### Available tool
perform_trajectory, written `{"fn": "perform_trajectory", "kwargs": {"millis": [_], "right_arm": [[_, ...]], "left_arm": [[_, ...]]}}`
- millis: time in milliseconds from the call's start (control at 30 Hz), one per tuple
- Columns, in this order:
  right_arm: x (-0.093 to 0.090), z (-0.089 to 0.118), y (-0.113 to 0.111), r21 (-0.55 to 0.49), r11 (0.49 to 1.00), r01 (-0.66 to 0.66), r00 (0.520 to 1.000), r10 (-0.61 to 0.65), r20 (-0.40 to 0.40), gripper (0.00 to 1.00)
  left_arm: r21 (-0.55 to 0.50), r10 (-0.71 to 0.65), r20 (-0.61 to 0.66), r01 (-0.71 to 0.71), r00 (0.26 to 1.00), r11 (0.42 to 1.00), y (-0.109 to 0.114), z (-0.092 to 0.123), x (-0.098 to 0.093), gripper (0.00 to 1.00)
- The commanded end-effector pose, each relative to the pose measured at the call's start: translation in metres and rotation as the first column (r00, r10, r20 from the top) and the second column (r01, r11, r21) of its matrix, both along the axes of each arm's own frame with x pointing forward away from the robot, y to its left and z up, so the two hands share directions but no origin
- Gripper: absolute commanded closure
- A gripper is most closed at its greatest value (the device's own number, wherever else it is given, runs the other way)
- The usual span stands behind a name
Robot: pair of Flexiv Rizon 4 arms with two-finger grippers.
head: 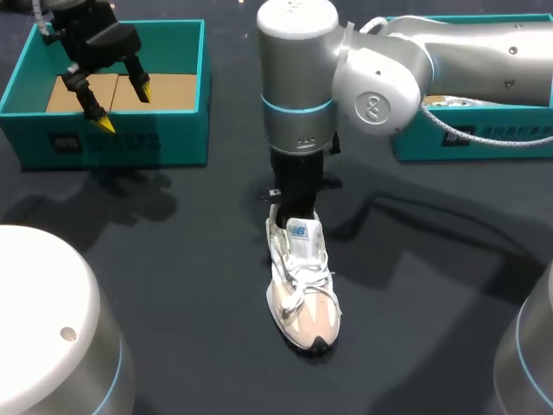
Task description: Take the shoe out of the shoebox, open the shoe tongue, remove and reinsert the insole, then place the shoe into the shoebox
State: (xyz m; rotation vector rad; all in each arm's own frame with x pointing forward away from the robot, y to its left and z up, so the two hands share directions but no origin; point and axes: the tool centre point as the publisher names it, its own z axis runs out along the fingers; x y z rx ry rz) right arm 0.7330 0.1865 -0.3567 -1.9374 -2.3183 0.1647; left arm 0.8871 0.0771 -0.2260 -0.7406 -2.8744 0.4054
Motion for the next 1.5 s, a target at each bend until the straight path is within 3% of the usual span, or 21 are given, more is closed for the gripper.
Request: {"fn": "perform_trajectory", "kwargs": {"millis": [33,233,900,1500], "right_arm": [[0.003,-0.004,-0.001,0.019,1.0,-0.005,1.0,0.006,-0.029,0.85],[0.0,-0.004,0.005,0.02,1.0,-0.019,0.998,0.02,-0.065,0.71],[-0.008,0.012,0.014,0.009,0.999,-0.051,0.996,0.051,-0.079,0.66],[-0.016,0.014,0.015,0.025,0.995,-0.092,0.989,0.094,-0.111,0.47]], "left_arm": [[0.002,0.0,0.001,0.0,1.0,1.0,0.0,0.0,-0.001,0.0],[0.002,0.0,0.001,0.0,1.0,1.0,0.0,0.0,-0.001,0.0],[0.002,0.0,0.001,0.0,1.0,1.0,0.0,0.0,-0.001,0.0],[0.002,0.0,0.001,0.0,1.0,1.0,0.0,0.0,-0.001,0.0]]}}
